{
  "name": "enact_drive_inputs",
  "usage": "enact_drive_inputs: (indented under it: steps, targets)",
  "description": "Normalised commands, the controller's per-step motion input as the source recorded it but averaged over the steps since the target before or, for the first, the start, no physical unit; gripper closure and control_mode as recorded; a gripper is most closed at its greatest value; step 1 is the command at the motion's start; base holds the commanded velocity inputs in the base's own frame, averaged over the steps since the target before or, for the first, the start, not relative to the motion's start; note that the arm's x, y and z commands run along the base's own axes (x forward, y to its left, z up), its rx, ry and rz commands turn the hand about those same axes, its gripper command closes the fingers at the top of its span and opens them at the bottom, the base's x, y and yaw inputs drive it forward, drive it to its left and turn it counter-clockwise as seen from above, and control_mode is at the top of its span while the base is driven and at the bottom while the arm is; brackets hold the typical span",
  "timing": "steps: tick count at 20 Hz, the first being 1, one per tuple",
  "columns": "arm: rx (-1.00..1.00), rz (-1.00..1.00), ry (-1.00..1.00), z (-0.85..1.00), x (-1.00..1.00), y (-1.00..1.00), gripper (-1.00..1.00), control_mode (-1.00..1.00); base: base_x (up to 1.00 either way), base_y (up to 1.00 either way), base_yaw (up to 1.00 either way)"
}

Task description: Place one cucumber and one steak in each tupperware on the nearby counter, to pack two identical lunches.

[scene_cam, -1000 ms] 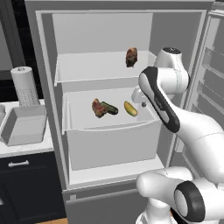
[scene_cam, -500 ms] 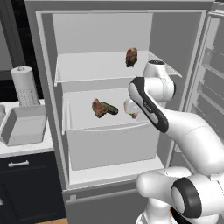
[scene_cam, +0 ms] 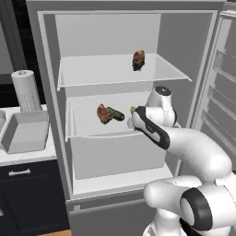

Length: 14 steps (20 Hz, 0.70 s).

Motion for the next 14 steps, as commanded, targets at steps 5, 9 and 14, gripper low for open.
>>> enact_drive_inputs:
  steps: [5,9,14]
  targets:
    - [0.0,0.06,0.06,0.62,1.0,-0.01,-1.0,-1.0,0.0,0.0,0.0]
    - [-0.06,0.05,0.05,0.3,0.88,0.0,-1.0,-1.0,0.0,0.0,0.0]
    - [-0.09,0.0,-0.16,-0.59,0.11,0.0,-1.0,-1.0,0.0,0.0,0.0]
